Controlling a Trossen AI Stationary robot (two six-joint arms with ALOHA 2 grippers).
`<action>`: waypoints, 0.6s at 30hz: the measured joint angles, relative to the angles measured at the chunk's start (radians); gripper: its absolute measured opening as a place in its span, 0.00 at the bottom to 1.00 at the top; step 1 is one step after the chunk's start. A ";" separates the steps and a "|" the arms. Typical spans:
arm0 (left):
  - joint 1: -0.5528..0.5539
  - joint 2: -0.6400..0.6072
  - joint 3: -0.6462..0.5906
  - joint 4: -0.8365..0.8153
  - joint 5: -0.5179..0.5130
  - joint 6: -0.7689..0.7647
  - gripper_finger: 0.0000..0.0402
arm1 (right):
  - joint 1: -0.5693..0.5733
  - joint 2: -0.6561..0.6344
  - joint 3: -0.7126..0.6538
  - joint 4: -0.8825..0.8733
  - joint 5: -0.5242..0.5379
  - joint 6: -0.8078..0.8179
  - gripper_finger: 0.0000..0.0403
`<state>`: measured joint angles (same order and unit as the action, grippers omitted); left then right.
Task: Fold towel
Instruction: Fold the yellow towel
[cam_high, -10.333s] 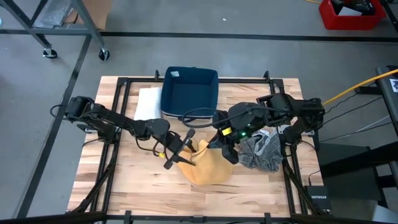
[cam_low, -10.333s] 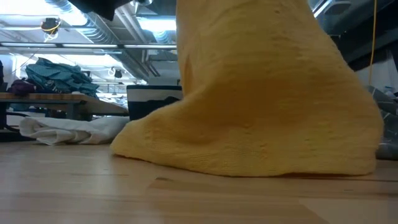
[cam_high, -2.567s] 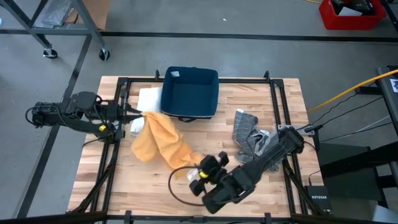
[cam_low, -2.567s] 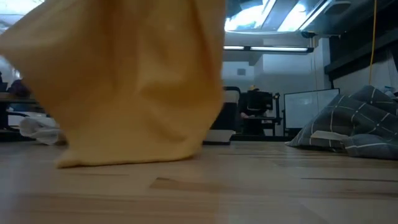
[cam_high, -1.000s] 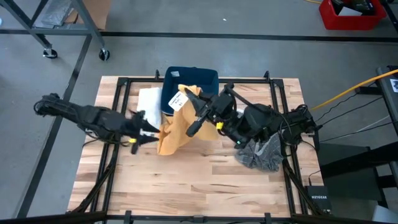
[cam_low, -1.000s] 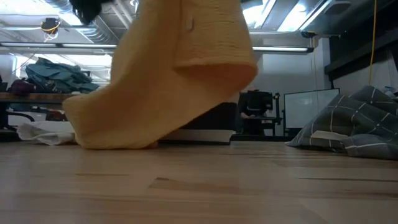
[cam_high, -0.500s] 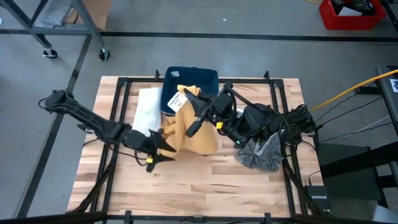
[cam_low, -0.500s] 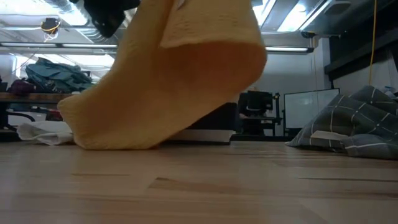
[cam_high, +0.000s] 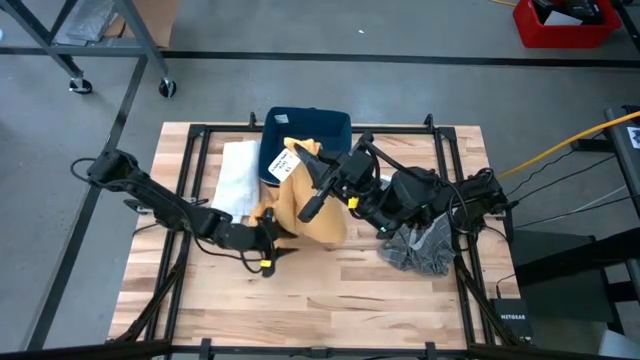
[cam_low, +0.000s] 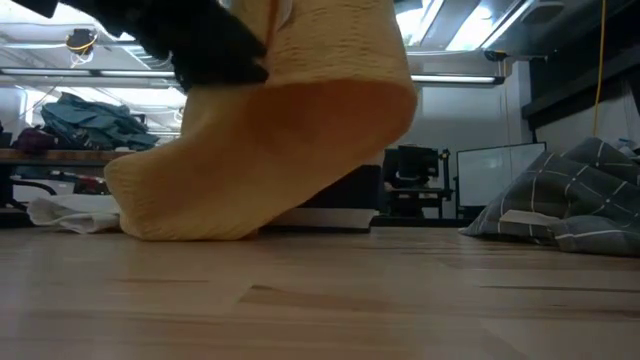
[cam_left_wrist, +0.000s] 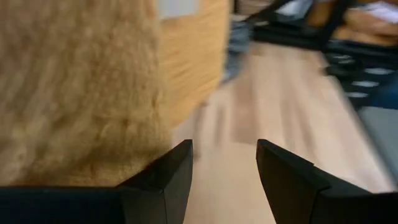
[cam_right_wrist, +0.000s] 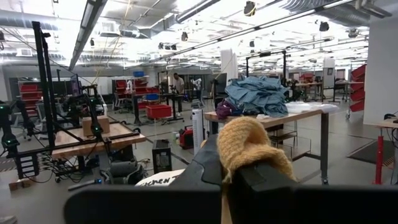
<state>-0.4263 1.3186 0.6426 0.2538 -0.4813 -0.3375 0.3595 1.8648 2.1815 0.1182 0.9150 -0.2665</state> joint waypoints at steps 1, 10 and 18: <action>0.000 0.000 0.000 -0.014 -0.037 -0.012 0.42 | 0.000 0.000 0.000 -0.001 0.000 0.000 0.01; 0.000 0.000 0.000 -0.035 -0.283 -0.043 0.42 | 0.000 0.000 0.000 0.000 0.000 0.000 0.01; -0.020 -0.004 0.000 -0.073 -0.324 -0.052 0.42 | 0.001 0.000 0.000 -0.001 0.000 0.000 0.01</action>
<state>-0.4461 1.3148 0.6426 0.1812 -0.8054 -0.3893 0.3603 1.8648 2.1815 0.1176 0.9146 -0.2668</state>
